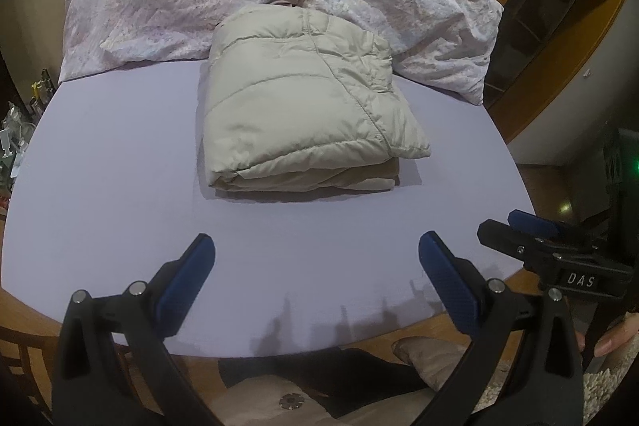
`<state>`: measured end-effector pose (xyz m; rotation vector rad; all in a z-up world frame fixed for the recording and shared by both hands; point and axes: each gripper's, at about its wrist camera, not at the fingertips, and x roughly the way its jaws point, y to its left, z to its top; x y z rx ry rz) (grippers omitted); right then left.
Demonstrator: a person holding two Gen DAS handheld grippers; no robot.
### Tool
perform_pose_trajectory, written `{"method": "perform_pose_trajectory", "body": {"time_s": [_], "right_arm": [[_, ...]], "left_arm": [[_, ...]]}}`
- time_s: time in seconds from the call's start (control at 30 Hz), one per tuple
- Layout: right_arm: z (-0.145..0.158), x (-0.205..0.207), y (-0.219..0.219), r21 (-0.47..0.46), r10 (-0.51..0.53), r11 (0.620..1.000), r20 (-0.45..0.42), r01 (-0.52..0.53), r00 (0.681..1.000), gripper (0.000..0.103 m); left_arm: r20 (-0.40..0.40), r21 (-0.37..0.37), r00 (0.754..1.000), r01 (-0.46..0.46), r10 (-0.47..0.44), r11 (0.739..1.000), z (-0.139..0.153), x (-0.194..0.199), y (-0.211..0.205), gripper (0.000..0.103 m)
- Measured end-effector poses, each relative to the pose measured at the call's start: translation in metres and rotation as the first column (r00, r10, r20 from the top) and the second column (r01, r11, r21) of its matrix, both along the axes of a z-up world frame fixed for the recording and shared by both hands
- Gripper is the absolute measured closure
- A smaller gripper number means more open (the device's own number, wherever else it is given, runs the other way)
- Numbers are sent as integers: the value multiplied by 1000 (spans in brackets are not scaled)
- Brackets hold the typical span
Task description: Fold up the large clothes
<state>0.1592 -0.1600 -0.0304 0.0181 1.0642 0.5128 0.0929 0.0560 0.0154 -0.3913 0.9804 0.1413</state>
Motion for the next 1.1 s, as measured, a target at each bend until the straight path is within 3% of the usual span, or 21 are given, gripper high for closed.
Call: {"method": "perform_pose_trajectory", "body": {"time_s": [1.1], "right_arm": [[1, -5, 1, 27, 10, 1000, 9, -11, 1000, 9]], "left_arm": [[1, -16, 1000, -9, 9, 1000, -2, -1, -1, 2]]}}
